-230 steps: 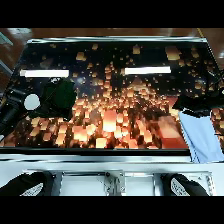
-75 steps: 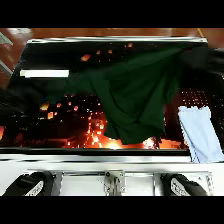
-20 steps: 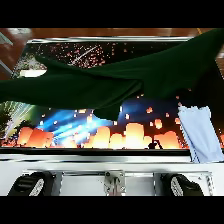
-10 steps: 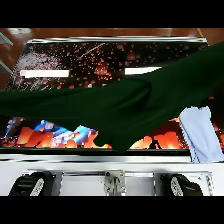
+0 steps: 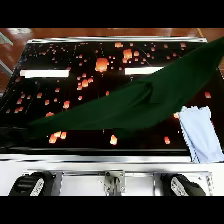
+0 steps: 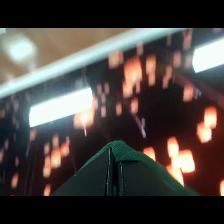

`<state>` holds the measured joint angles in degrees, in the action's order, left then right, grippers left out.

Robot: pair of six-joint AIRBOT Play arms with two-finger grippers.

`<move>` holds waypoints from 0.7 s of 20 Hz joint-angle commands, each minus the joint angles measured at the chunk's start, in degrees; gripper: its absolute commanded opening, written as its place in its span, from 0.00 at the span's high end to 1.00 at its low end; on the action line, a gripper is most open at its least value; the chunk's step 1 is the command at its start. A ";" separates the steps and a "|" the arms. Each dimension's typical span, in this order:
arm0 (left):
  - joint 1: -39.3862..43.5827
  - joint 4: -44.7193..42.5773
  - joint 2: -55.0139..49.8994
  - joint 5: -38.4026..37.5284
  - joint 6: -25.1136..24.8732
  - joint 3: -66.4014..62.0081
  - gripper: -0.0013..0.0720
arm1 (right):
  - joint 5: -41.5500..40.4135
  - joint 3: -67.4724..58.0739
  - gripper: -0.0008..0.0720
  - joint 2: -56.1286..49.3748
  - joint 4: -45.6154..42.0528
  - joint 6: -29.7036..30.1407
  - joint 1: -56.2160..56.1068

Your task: Fold the shirts.

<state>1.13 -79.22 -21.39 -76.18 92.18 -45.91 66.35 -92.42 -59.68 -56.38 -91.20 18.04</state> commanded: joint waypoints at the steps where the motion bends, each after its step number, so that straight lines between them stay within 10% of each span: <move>1: -0.02 12.00 0.09 7.34 0.02 11.28 0.91 | -2.14 -0.07 0.91 -13.25 5.01 2.34 -2.95; 8: -0.02 16.44 -0.70 13.92 0.02 16.24 0.91 | -24.96 -0.07 0.87 -36.57 4.90 2.93 -16.68; 9: -0.02 16.37 -1.11 14.53 -0.04 16.24 0.91 | -23.08 -0.07 0.68 -38.07 4.87 3.02 -17.16; 10: -0.02 15.54 -1.40 15.15 -0.31 16.24 0.91 | -19.78 -0.07 0.21 -38.73 4.72 5.22 -16.94; 11: -0.02 13.81 -1.73 15.67 -0.63 16.24 0.91 | -15.52 -0.09 0.04 -38.56 3.69 9.16 -16.20; 14: -0.02 11.28 -3.26 16.65 -0.63 16.24 0.91 | 6.01 -0.07 0.05 -36.61 -5.97 10.84 -10.93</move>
<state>1.13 -65.91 -23.46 -61.17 91.88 -29.91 55.59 -92.49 -95.81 -55.24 -83.22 4.43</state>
